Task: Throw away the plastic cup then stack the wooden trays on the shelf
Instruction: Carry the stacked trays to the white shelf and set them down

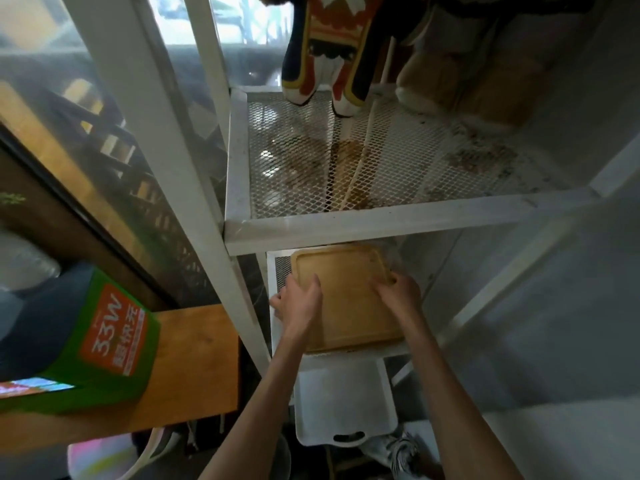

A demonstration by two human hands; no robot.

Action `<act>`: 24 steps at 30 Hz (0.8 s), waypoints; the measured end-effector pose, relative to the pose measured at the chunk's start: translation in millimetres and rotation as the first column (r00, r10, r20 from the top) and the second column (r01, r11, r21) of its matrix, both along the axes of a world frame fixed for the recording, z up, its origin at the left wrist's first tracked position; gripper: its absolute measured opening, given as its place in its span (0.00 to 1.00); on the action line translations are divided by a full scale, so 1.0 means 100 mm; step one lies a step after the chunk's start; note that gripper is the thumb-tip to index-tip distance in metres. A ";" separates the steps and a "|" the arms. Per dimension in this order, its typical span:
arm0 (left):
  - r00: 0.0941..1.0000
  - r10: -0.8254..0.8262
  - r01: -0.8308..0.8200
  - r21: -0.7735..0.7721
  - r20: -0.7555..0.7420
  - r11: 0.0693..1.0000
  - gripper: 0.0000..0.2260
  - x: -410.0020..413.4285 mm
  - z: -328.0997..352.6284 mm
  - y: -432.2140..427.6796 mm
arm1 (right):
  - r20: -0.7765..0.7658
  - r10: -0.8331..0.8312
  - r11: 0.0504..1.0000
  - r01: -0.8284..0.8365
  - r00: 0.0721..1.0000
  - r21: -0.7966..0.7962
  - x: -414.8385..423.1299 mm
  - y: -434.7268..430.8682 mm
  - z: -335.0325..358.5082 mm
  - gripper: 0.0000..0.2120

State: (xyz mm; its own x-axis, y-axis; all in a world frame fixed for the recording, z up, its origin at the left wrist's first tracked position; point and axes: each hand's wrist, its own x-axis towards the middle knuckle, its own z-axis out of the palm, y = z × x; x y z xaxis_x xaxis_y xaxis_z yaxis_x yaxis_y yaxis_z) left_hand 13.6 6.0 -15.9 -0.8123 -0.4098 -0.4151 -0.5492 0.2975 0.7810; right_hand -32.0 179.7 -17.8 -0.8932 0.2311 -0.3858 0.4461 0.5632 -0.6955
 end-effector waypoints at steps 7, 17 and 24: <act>0.997 -0.045 0.046 0.013 -0.068 0.999 0.16 0.04 -0.04 -0.04 | -0.033 0.043 0.999 -0.042 0.999 0.018 0.01 0.06 -0.09 0.25; 0.964 0.051 0.030 0.297 -0.262 0.954 0.27 0.51 -0.13 0.08 | -0.032 0.037 0.837 -0.048 0.999 -0.545 0.47 0.40 -0.23 0.30; 0.965 0.116 -0.036 0.320 -0.234 0.947 0.29 0.50 -0.22 0.14 | -0.053 0.006 0.842 -0.033 0.999 -0.539 0.49 0.38 -0.23 0.29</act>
State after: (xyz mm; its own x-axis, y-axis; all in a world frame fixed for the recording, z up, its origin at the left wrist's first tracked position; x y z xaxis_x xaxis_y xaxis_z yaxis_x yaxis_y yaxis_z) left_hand 63.2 20.4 -37.5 -0.8767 -0.3576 -0.3218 -0.3386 -0.0167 0.9408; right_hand 16.7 217.6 -40.6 -0.9156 -0.0190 -0.4016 0.3979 0.1012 -0.9118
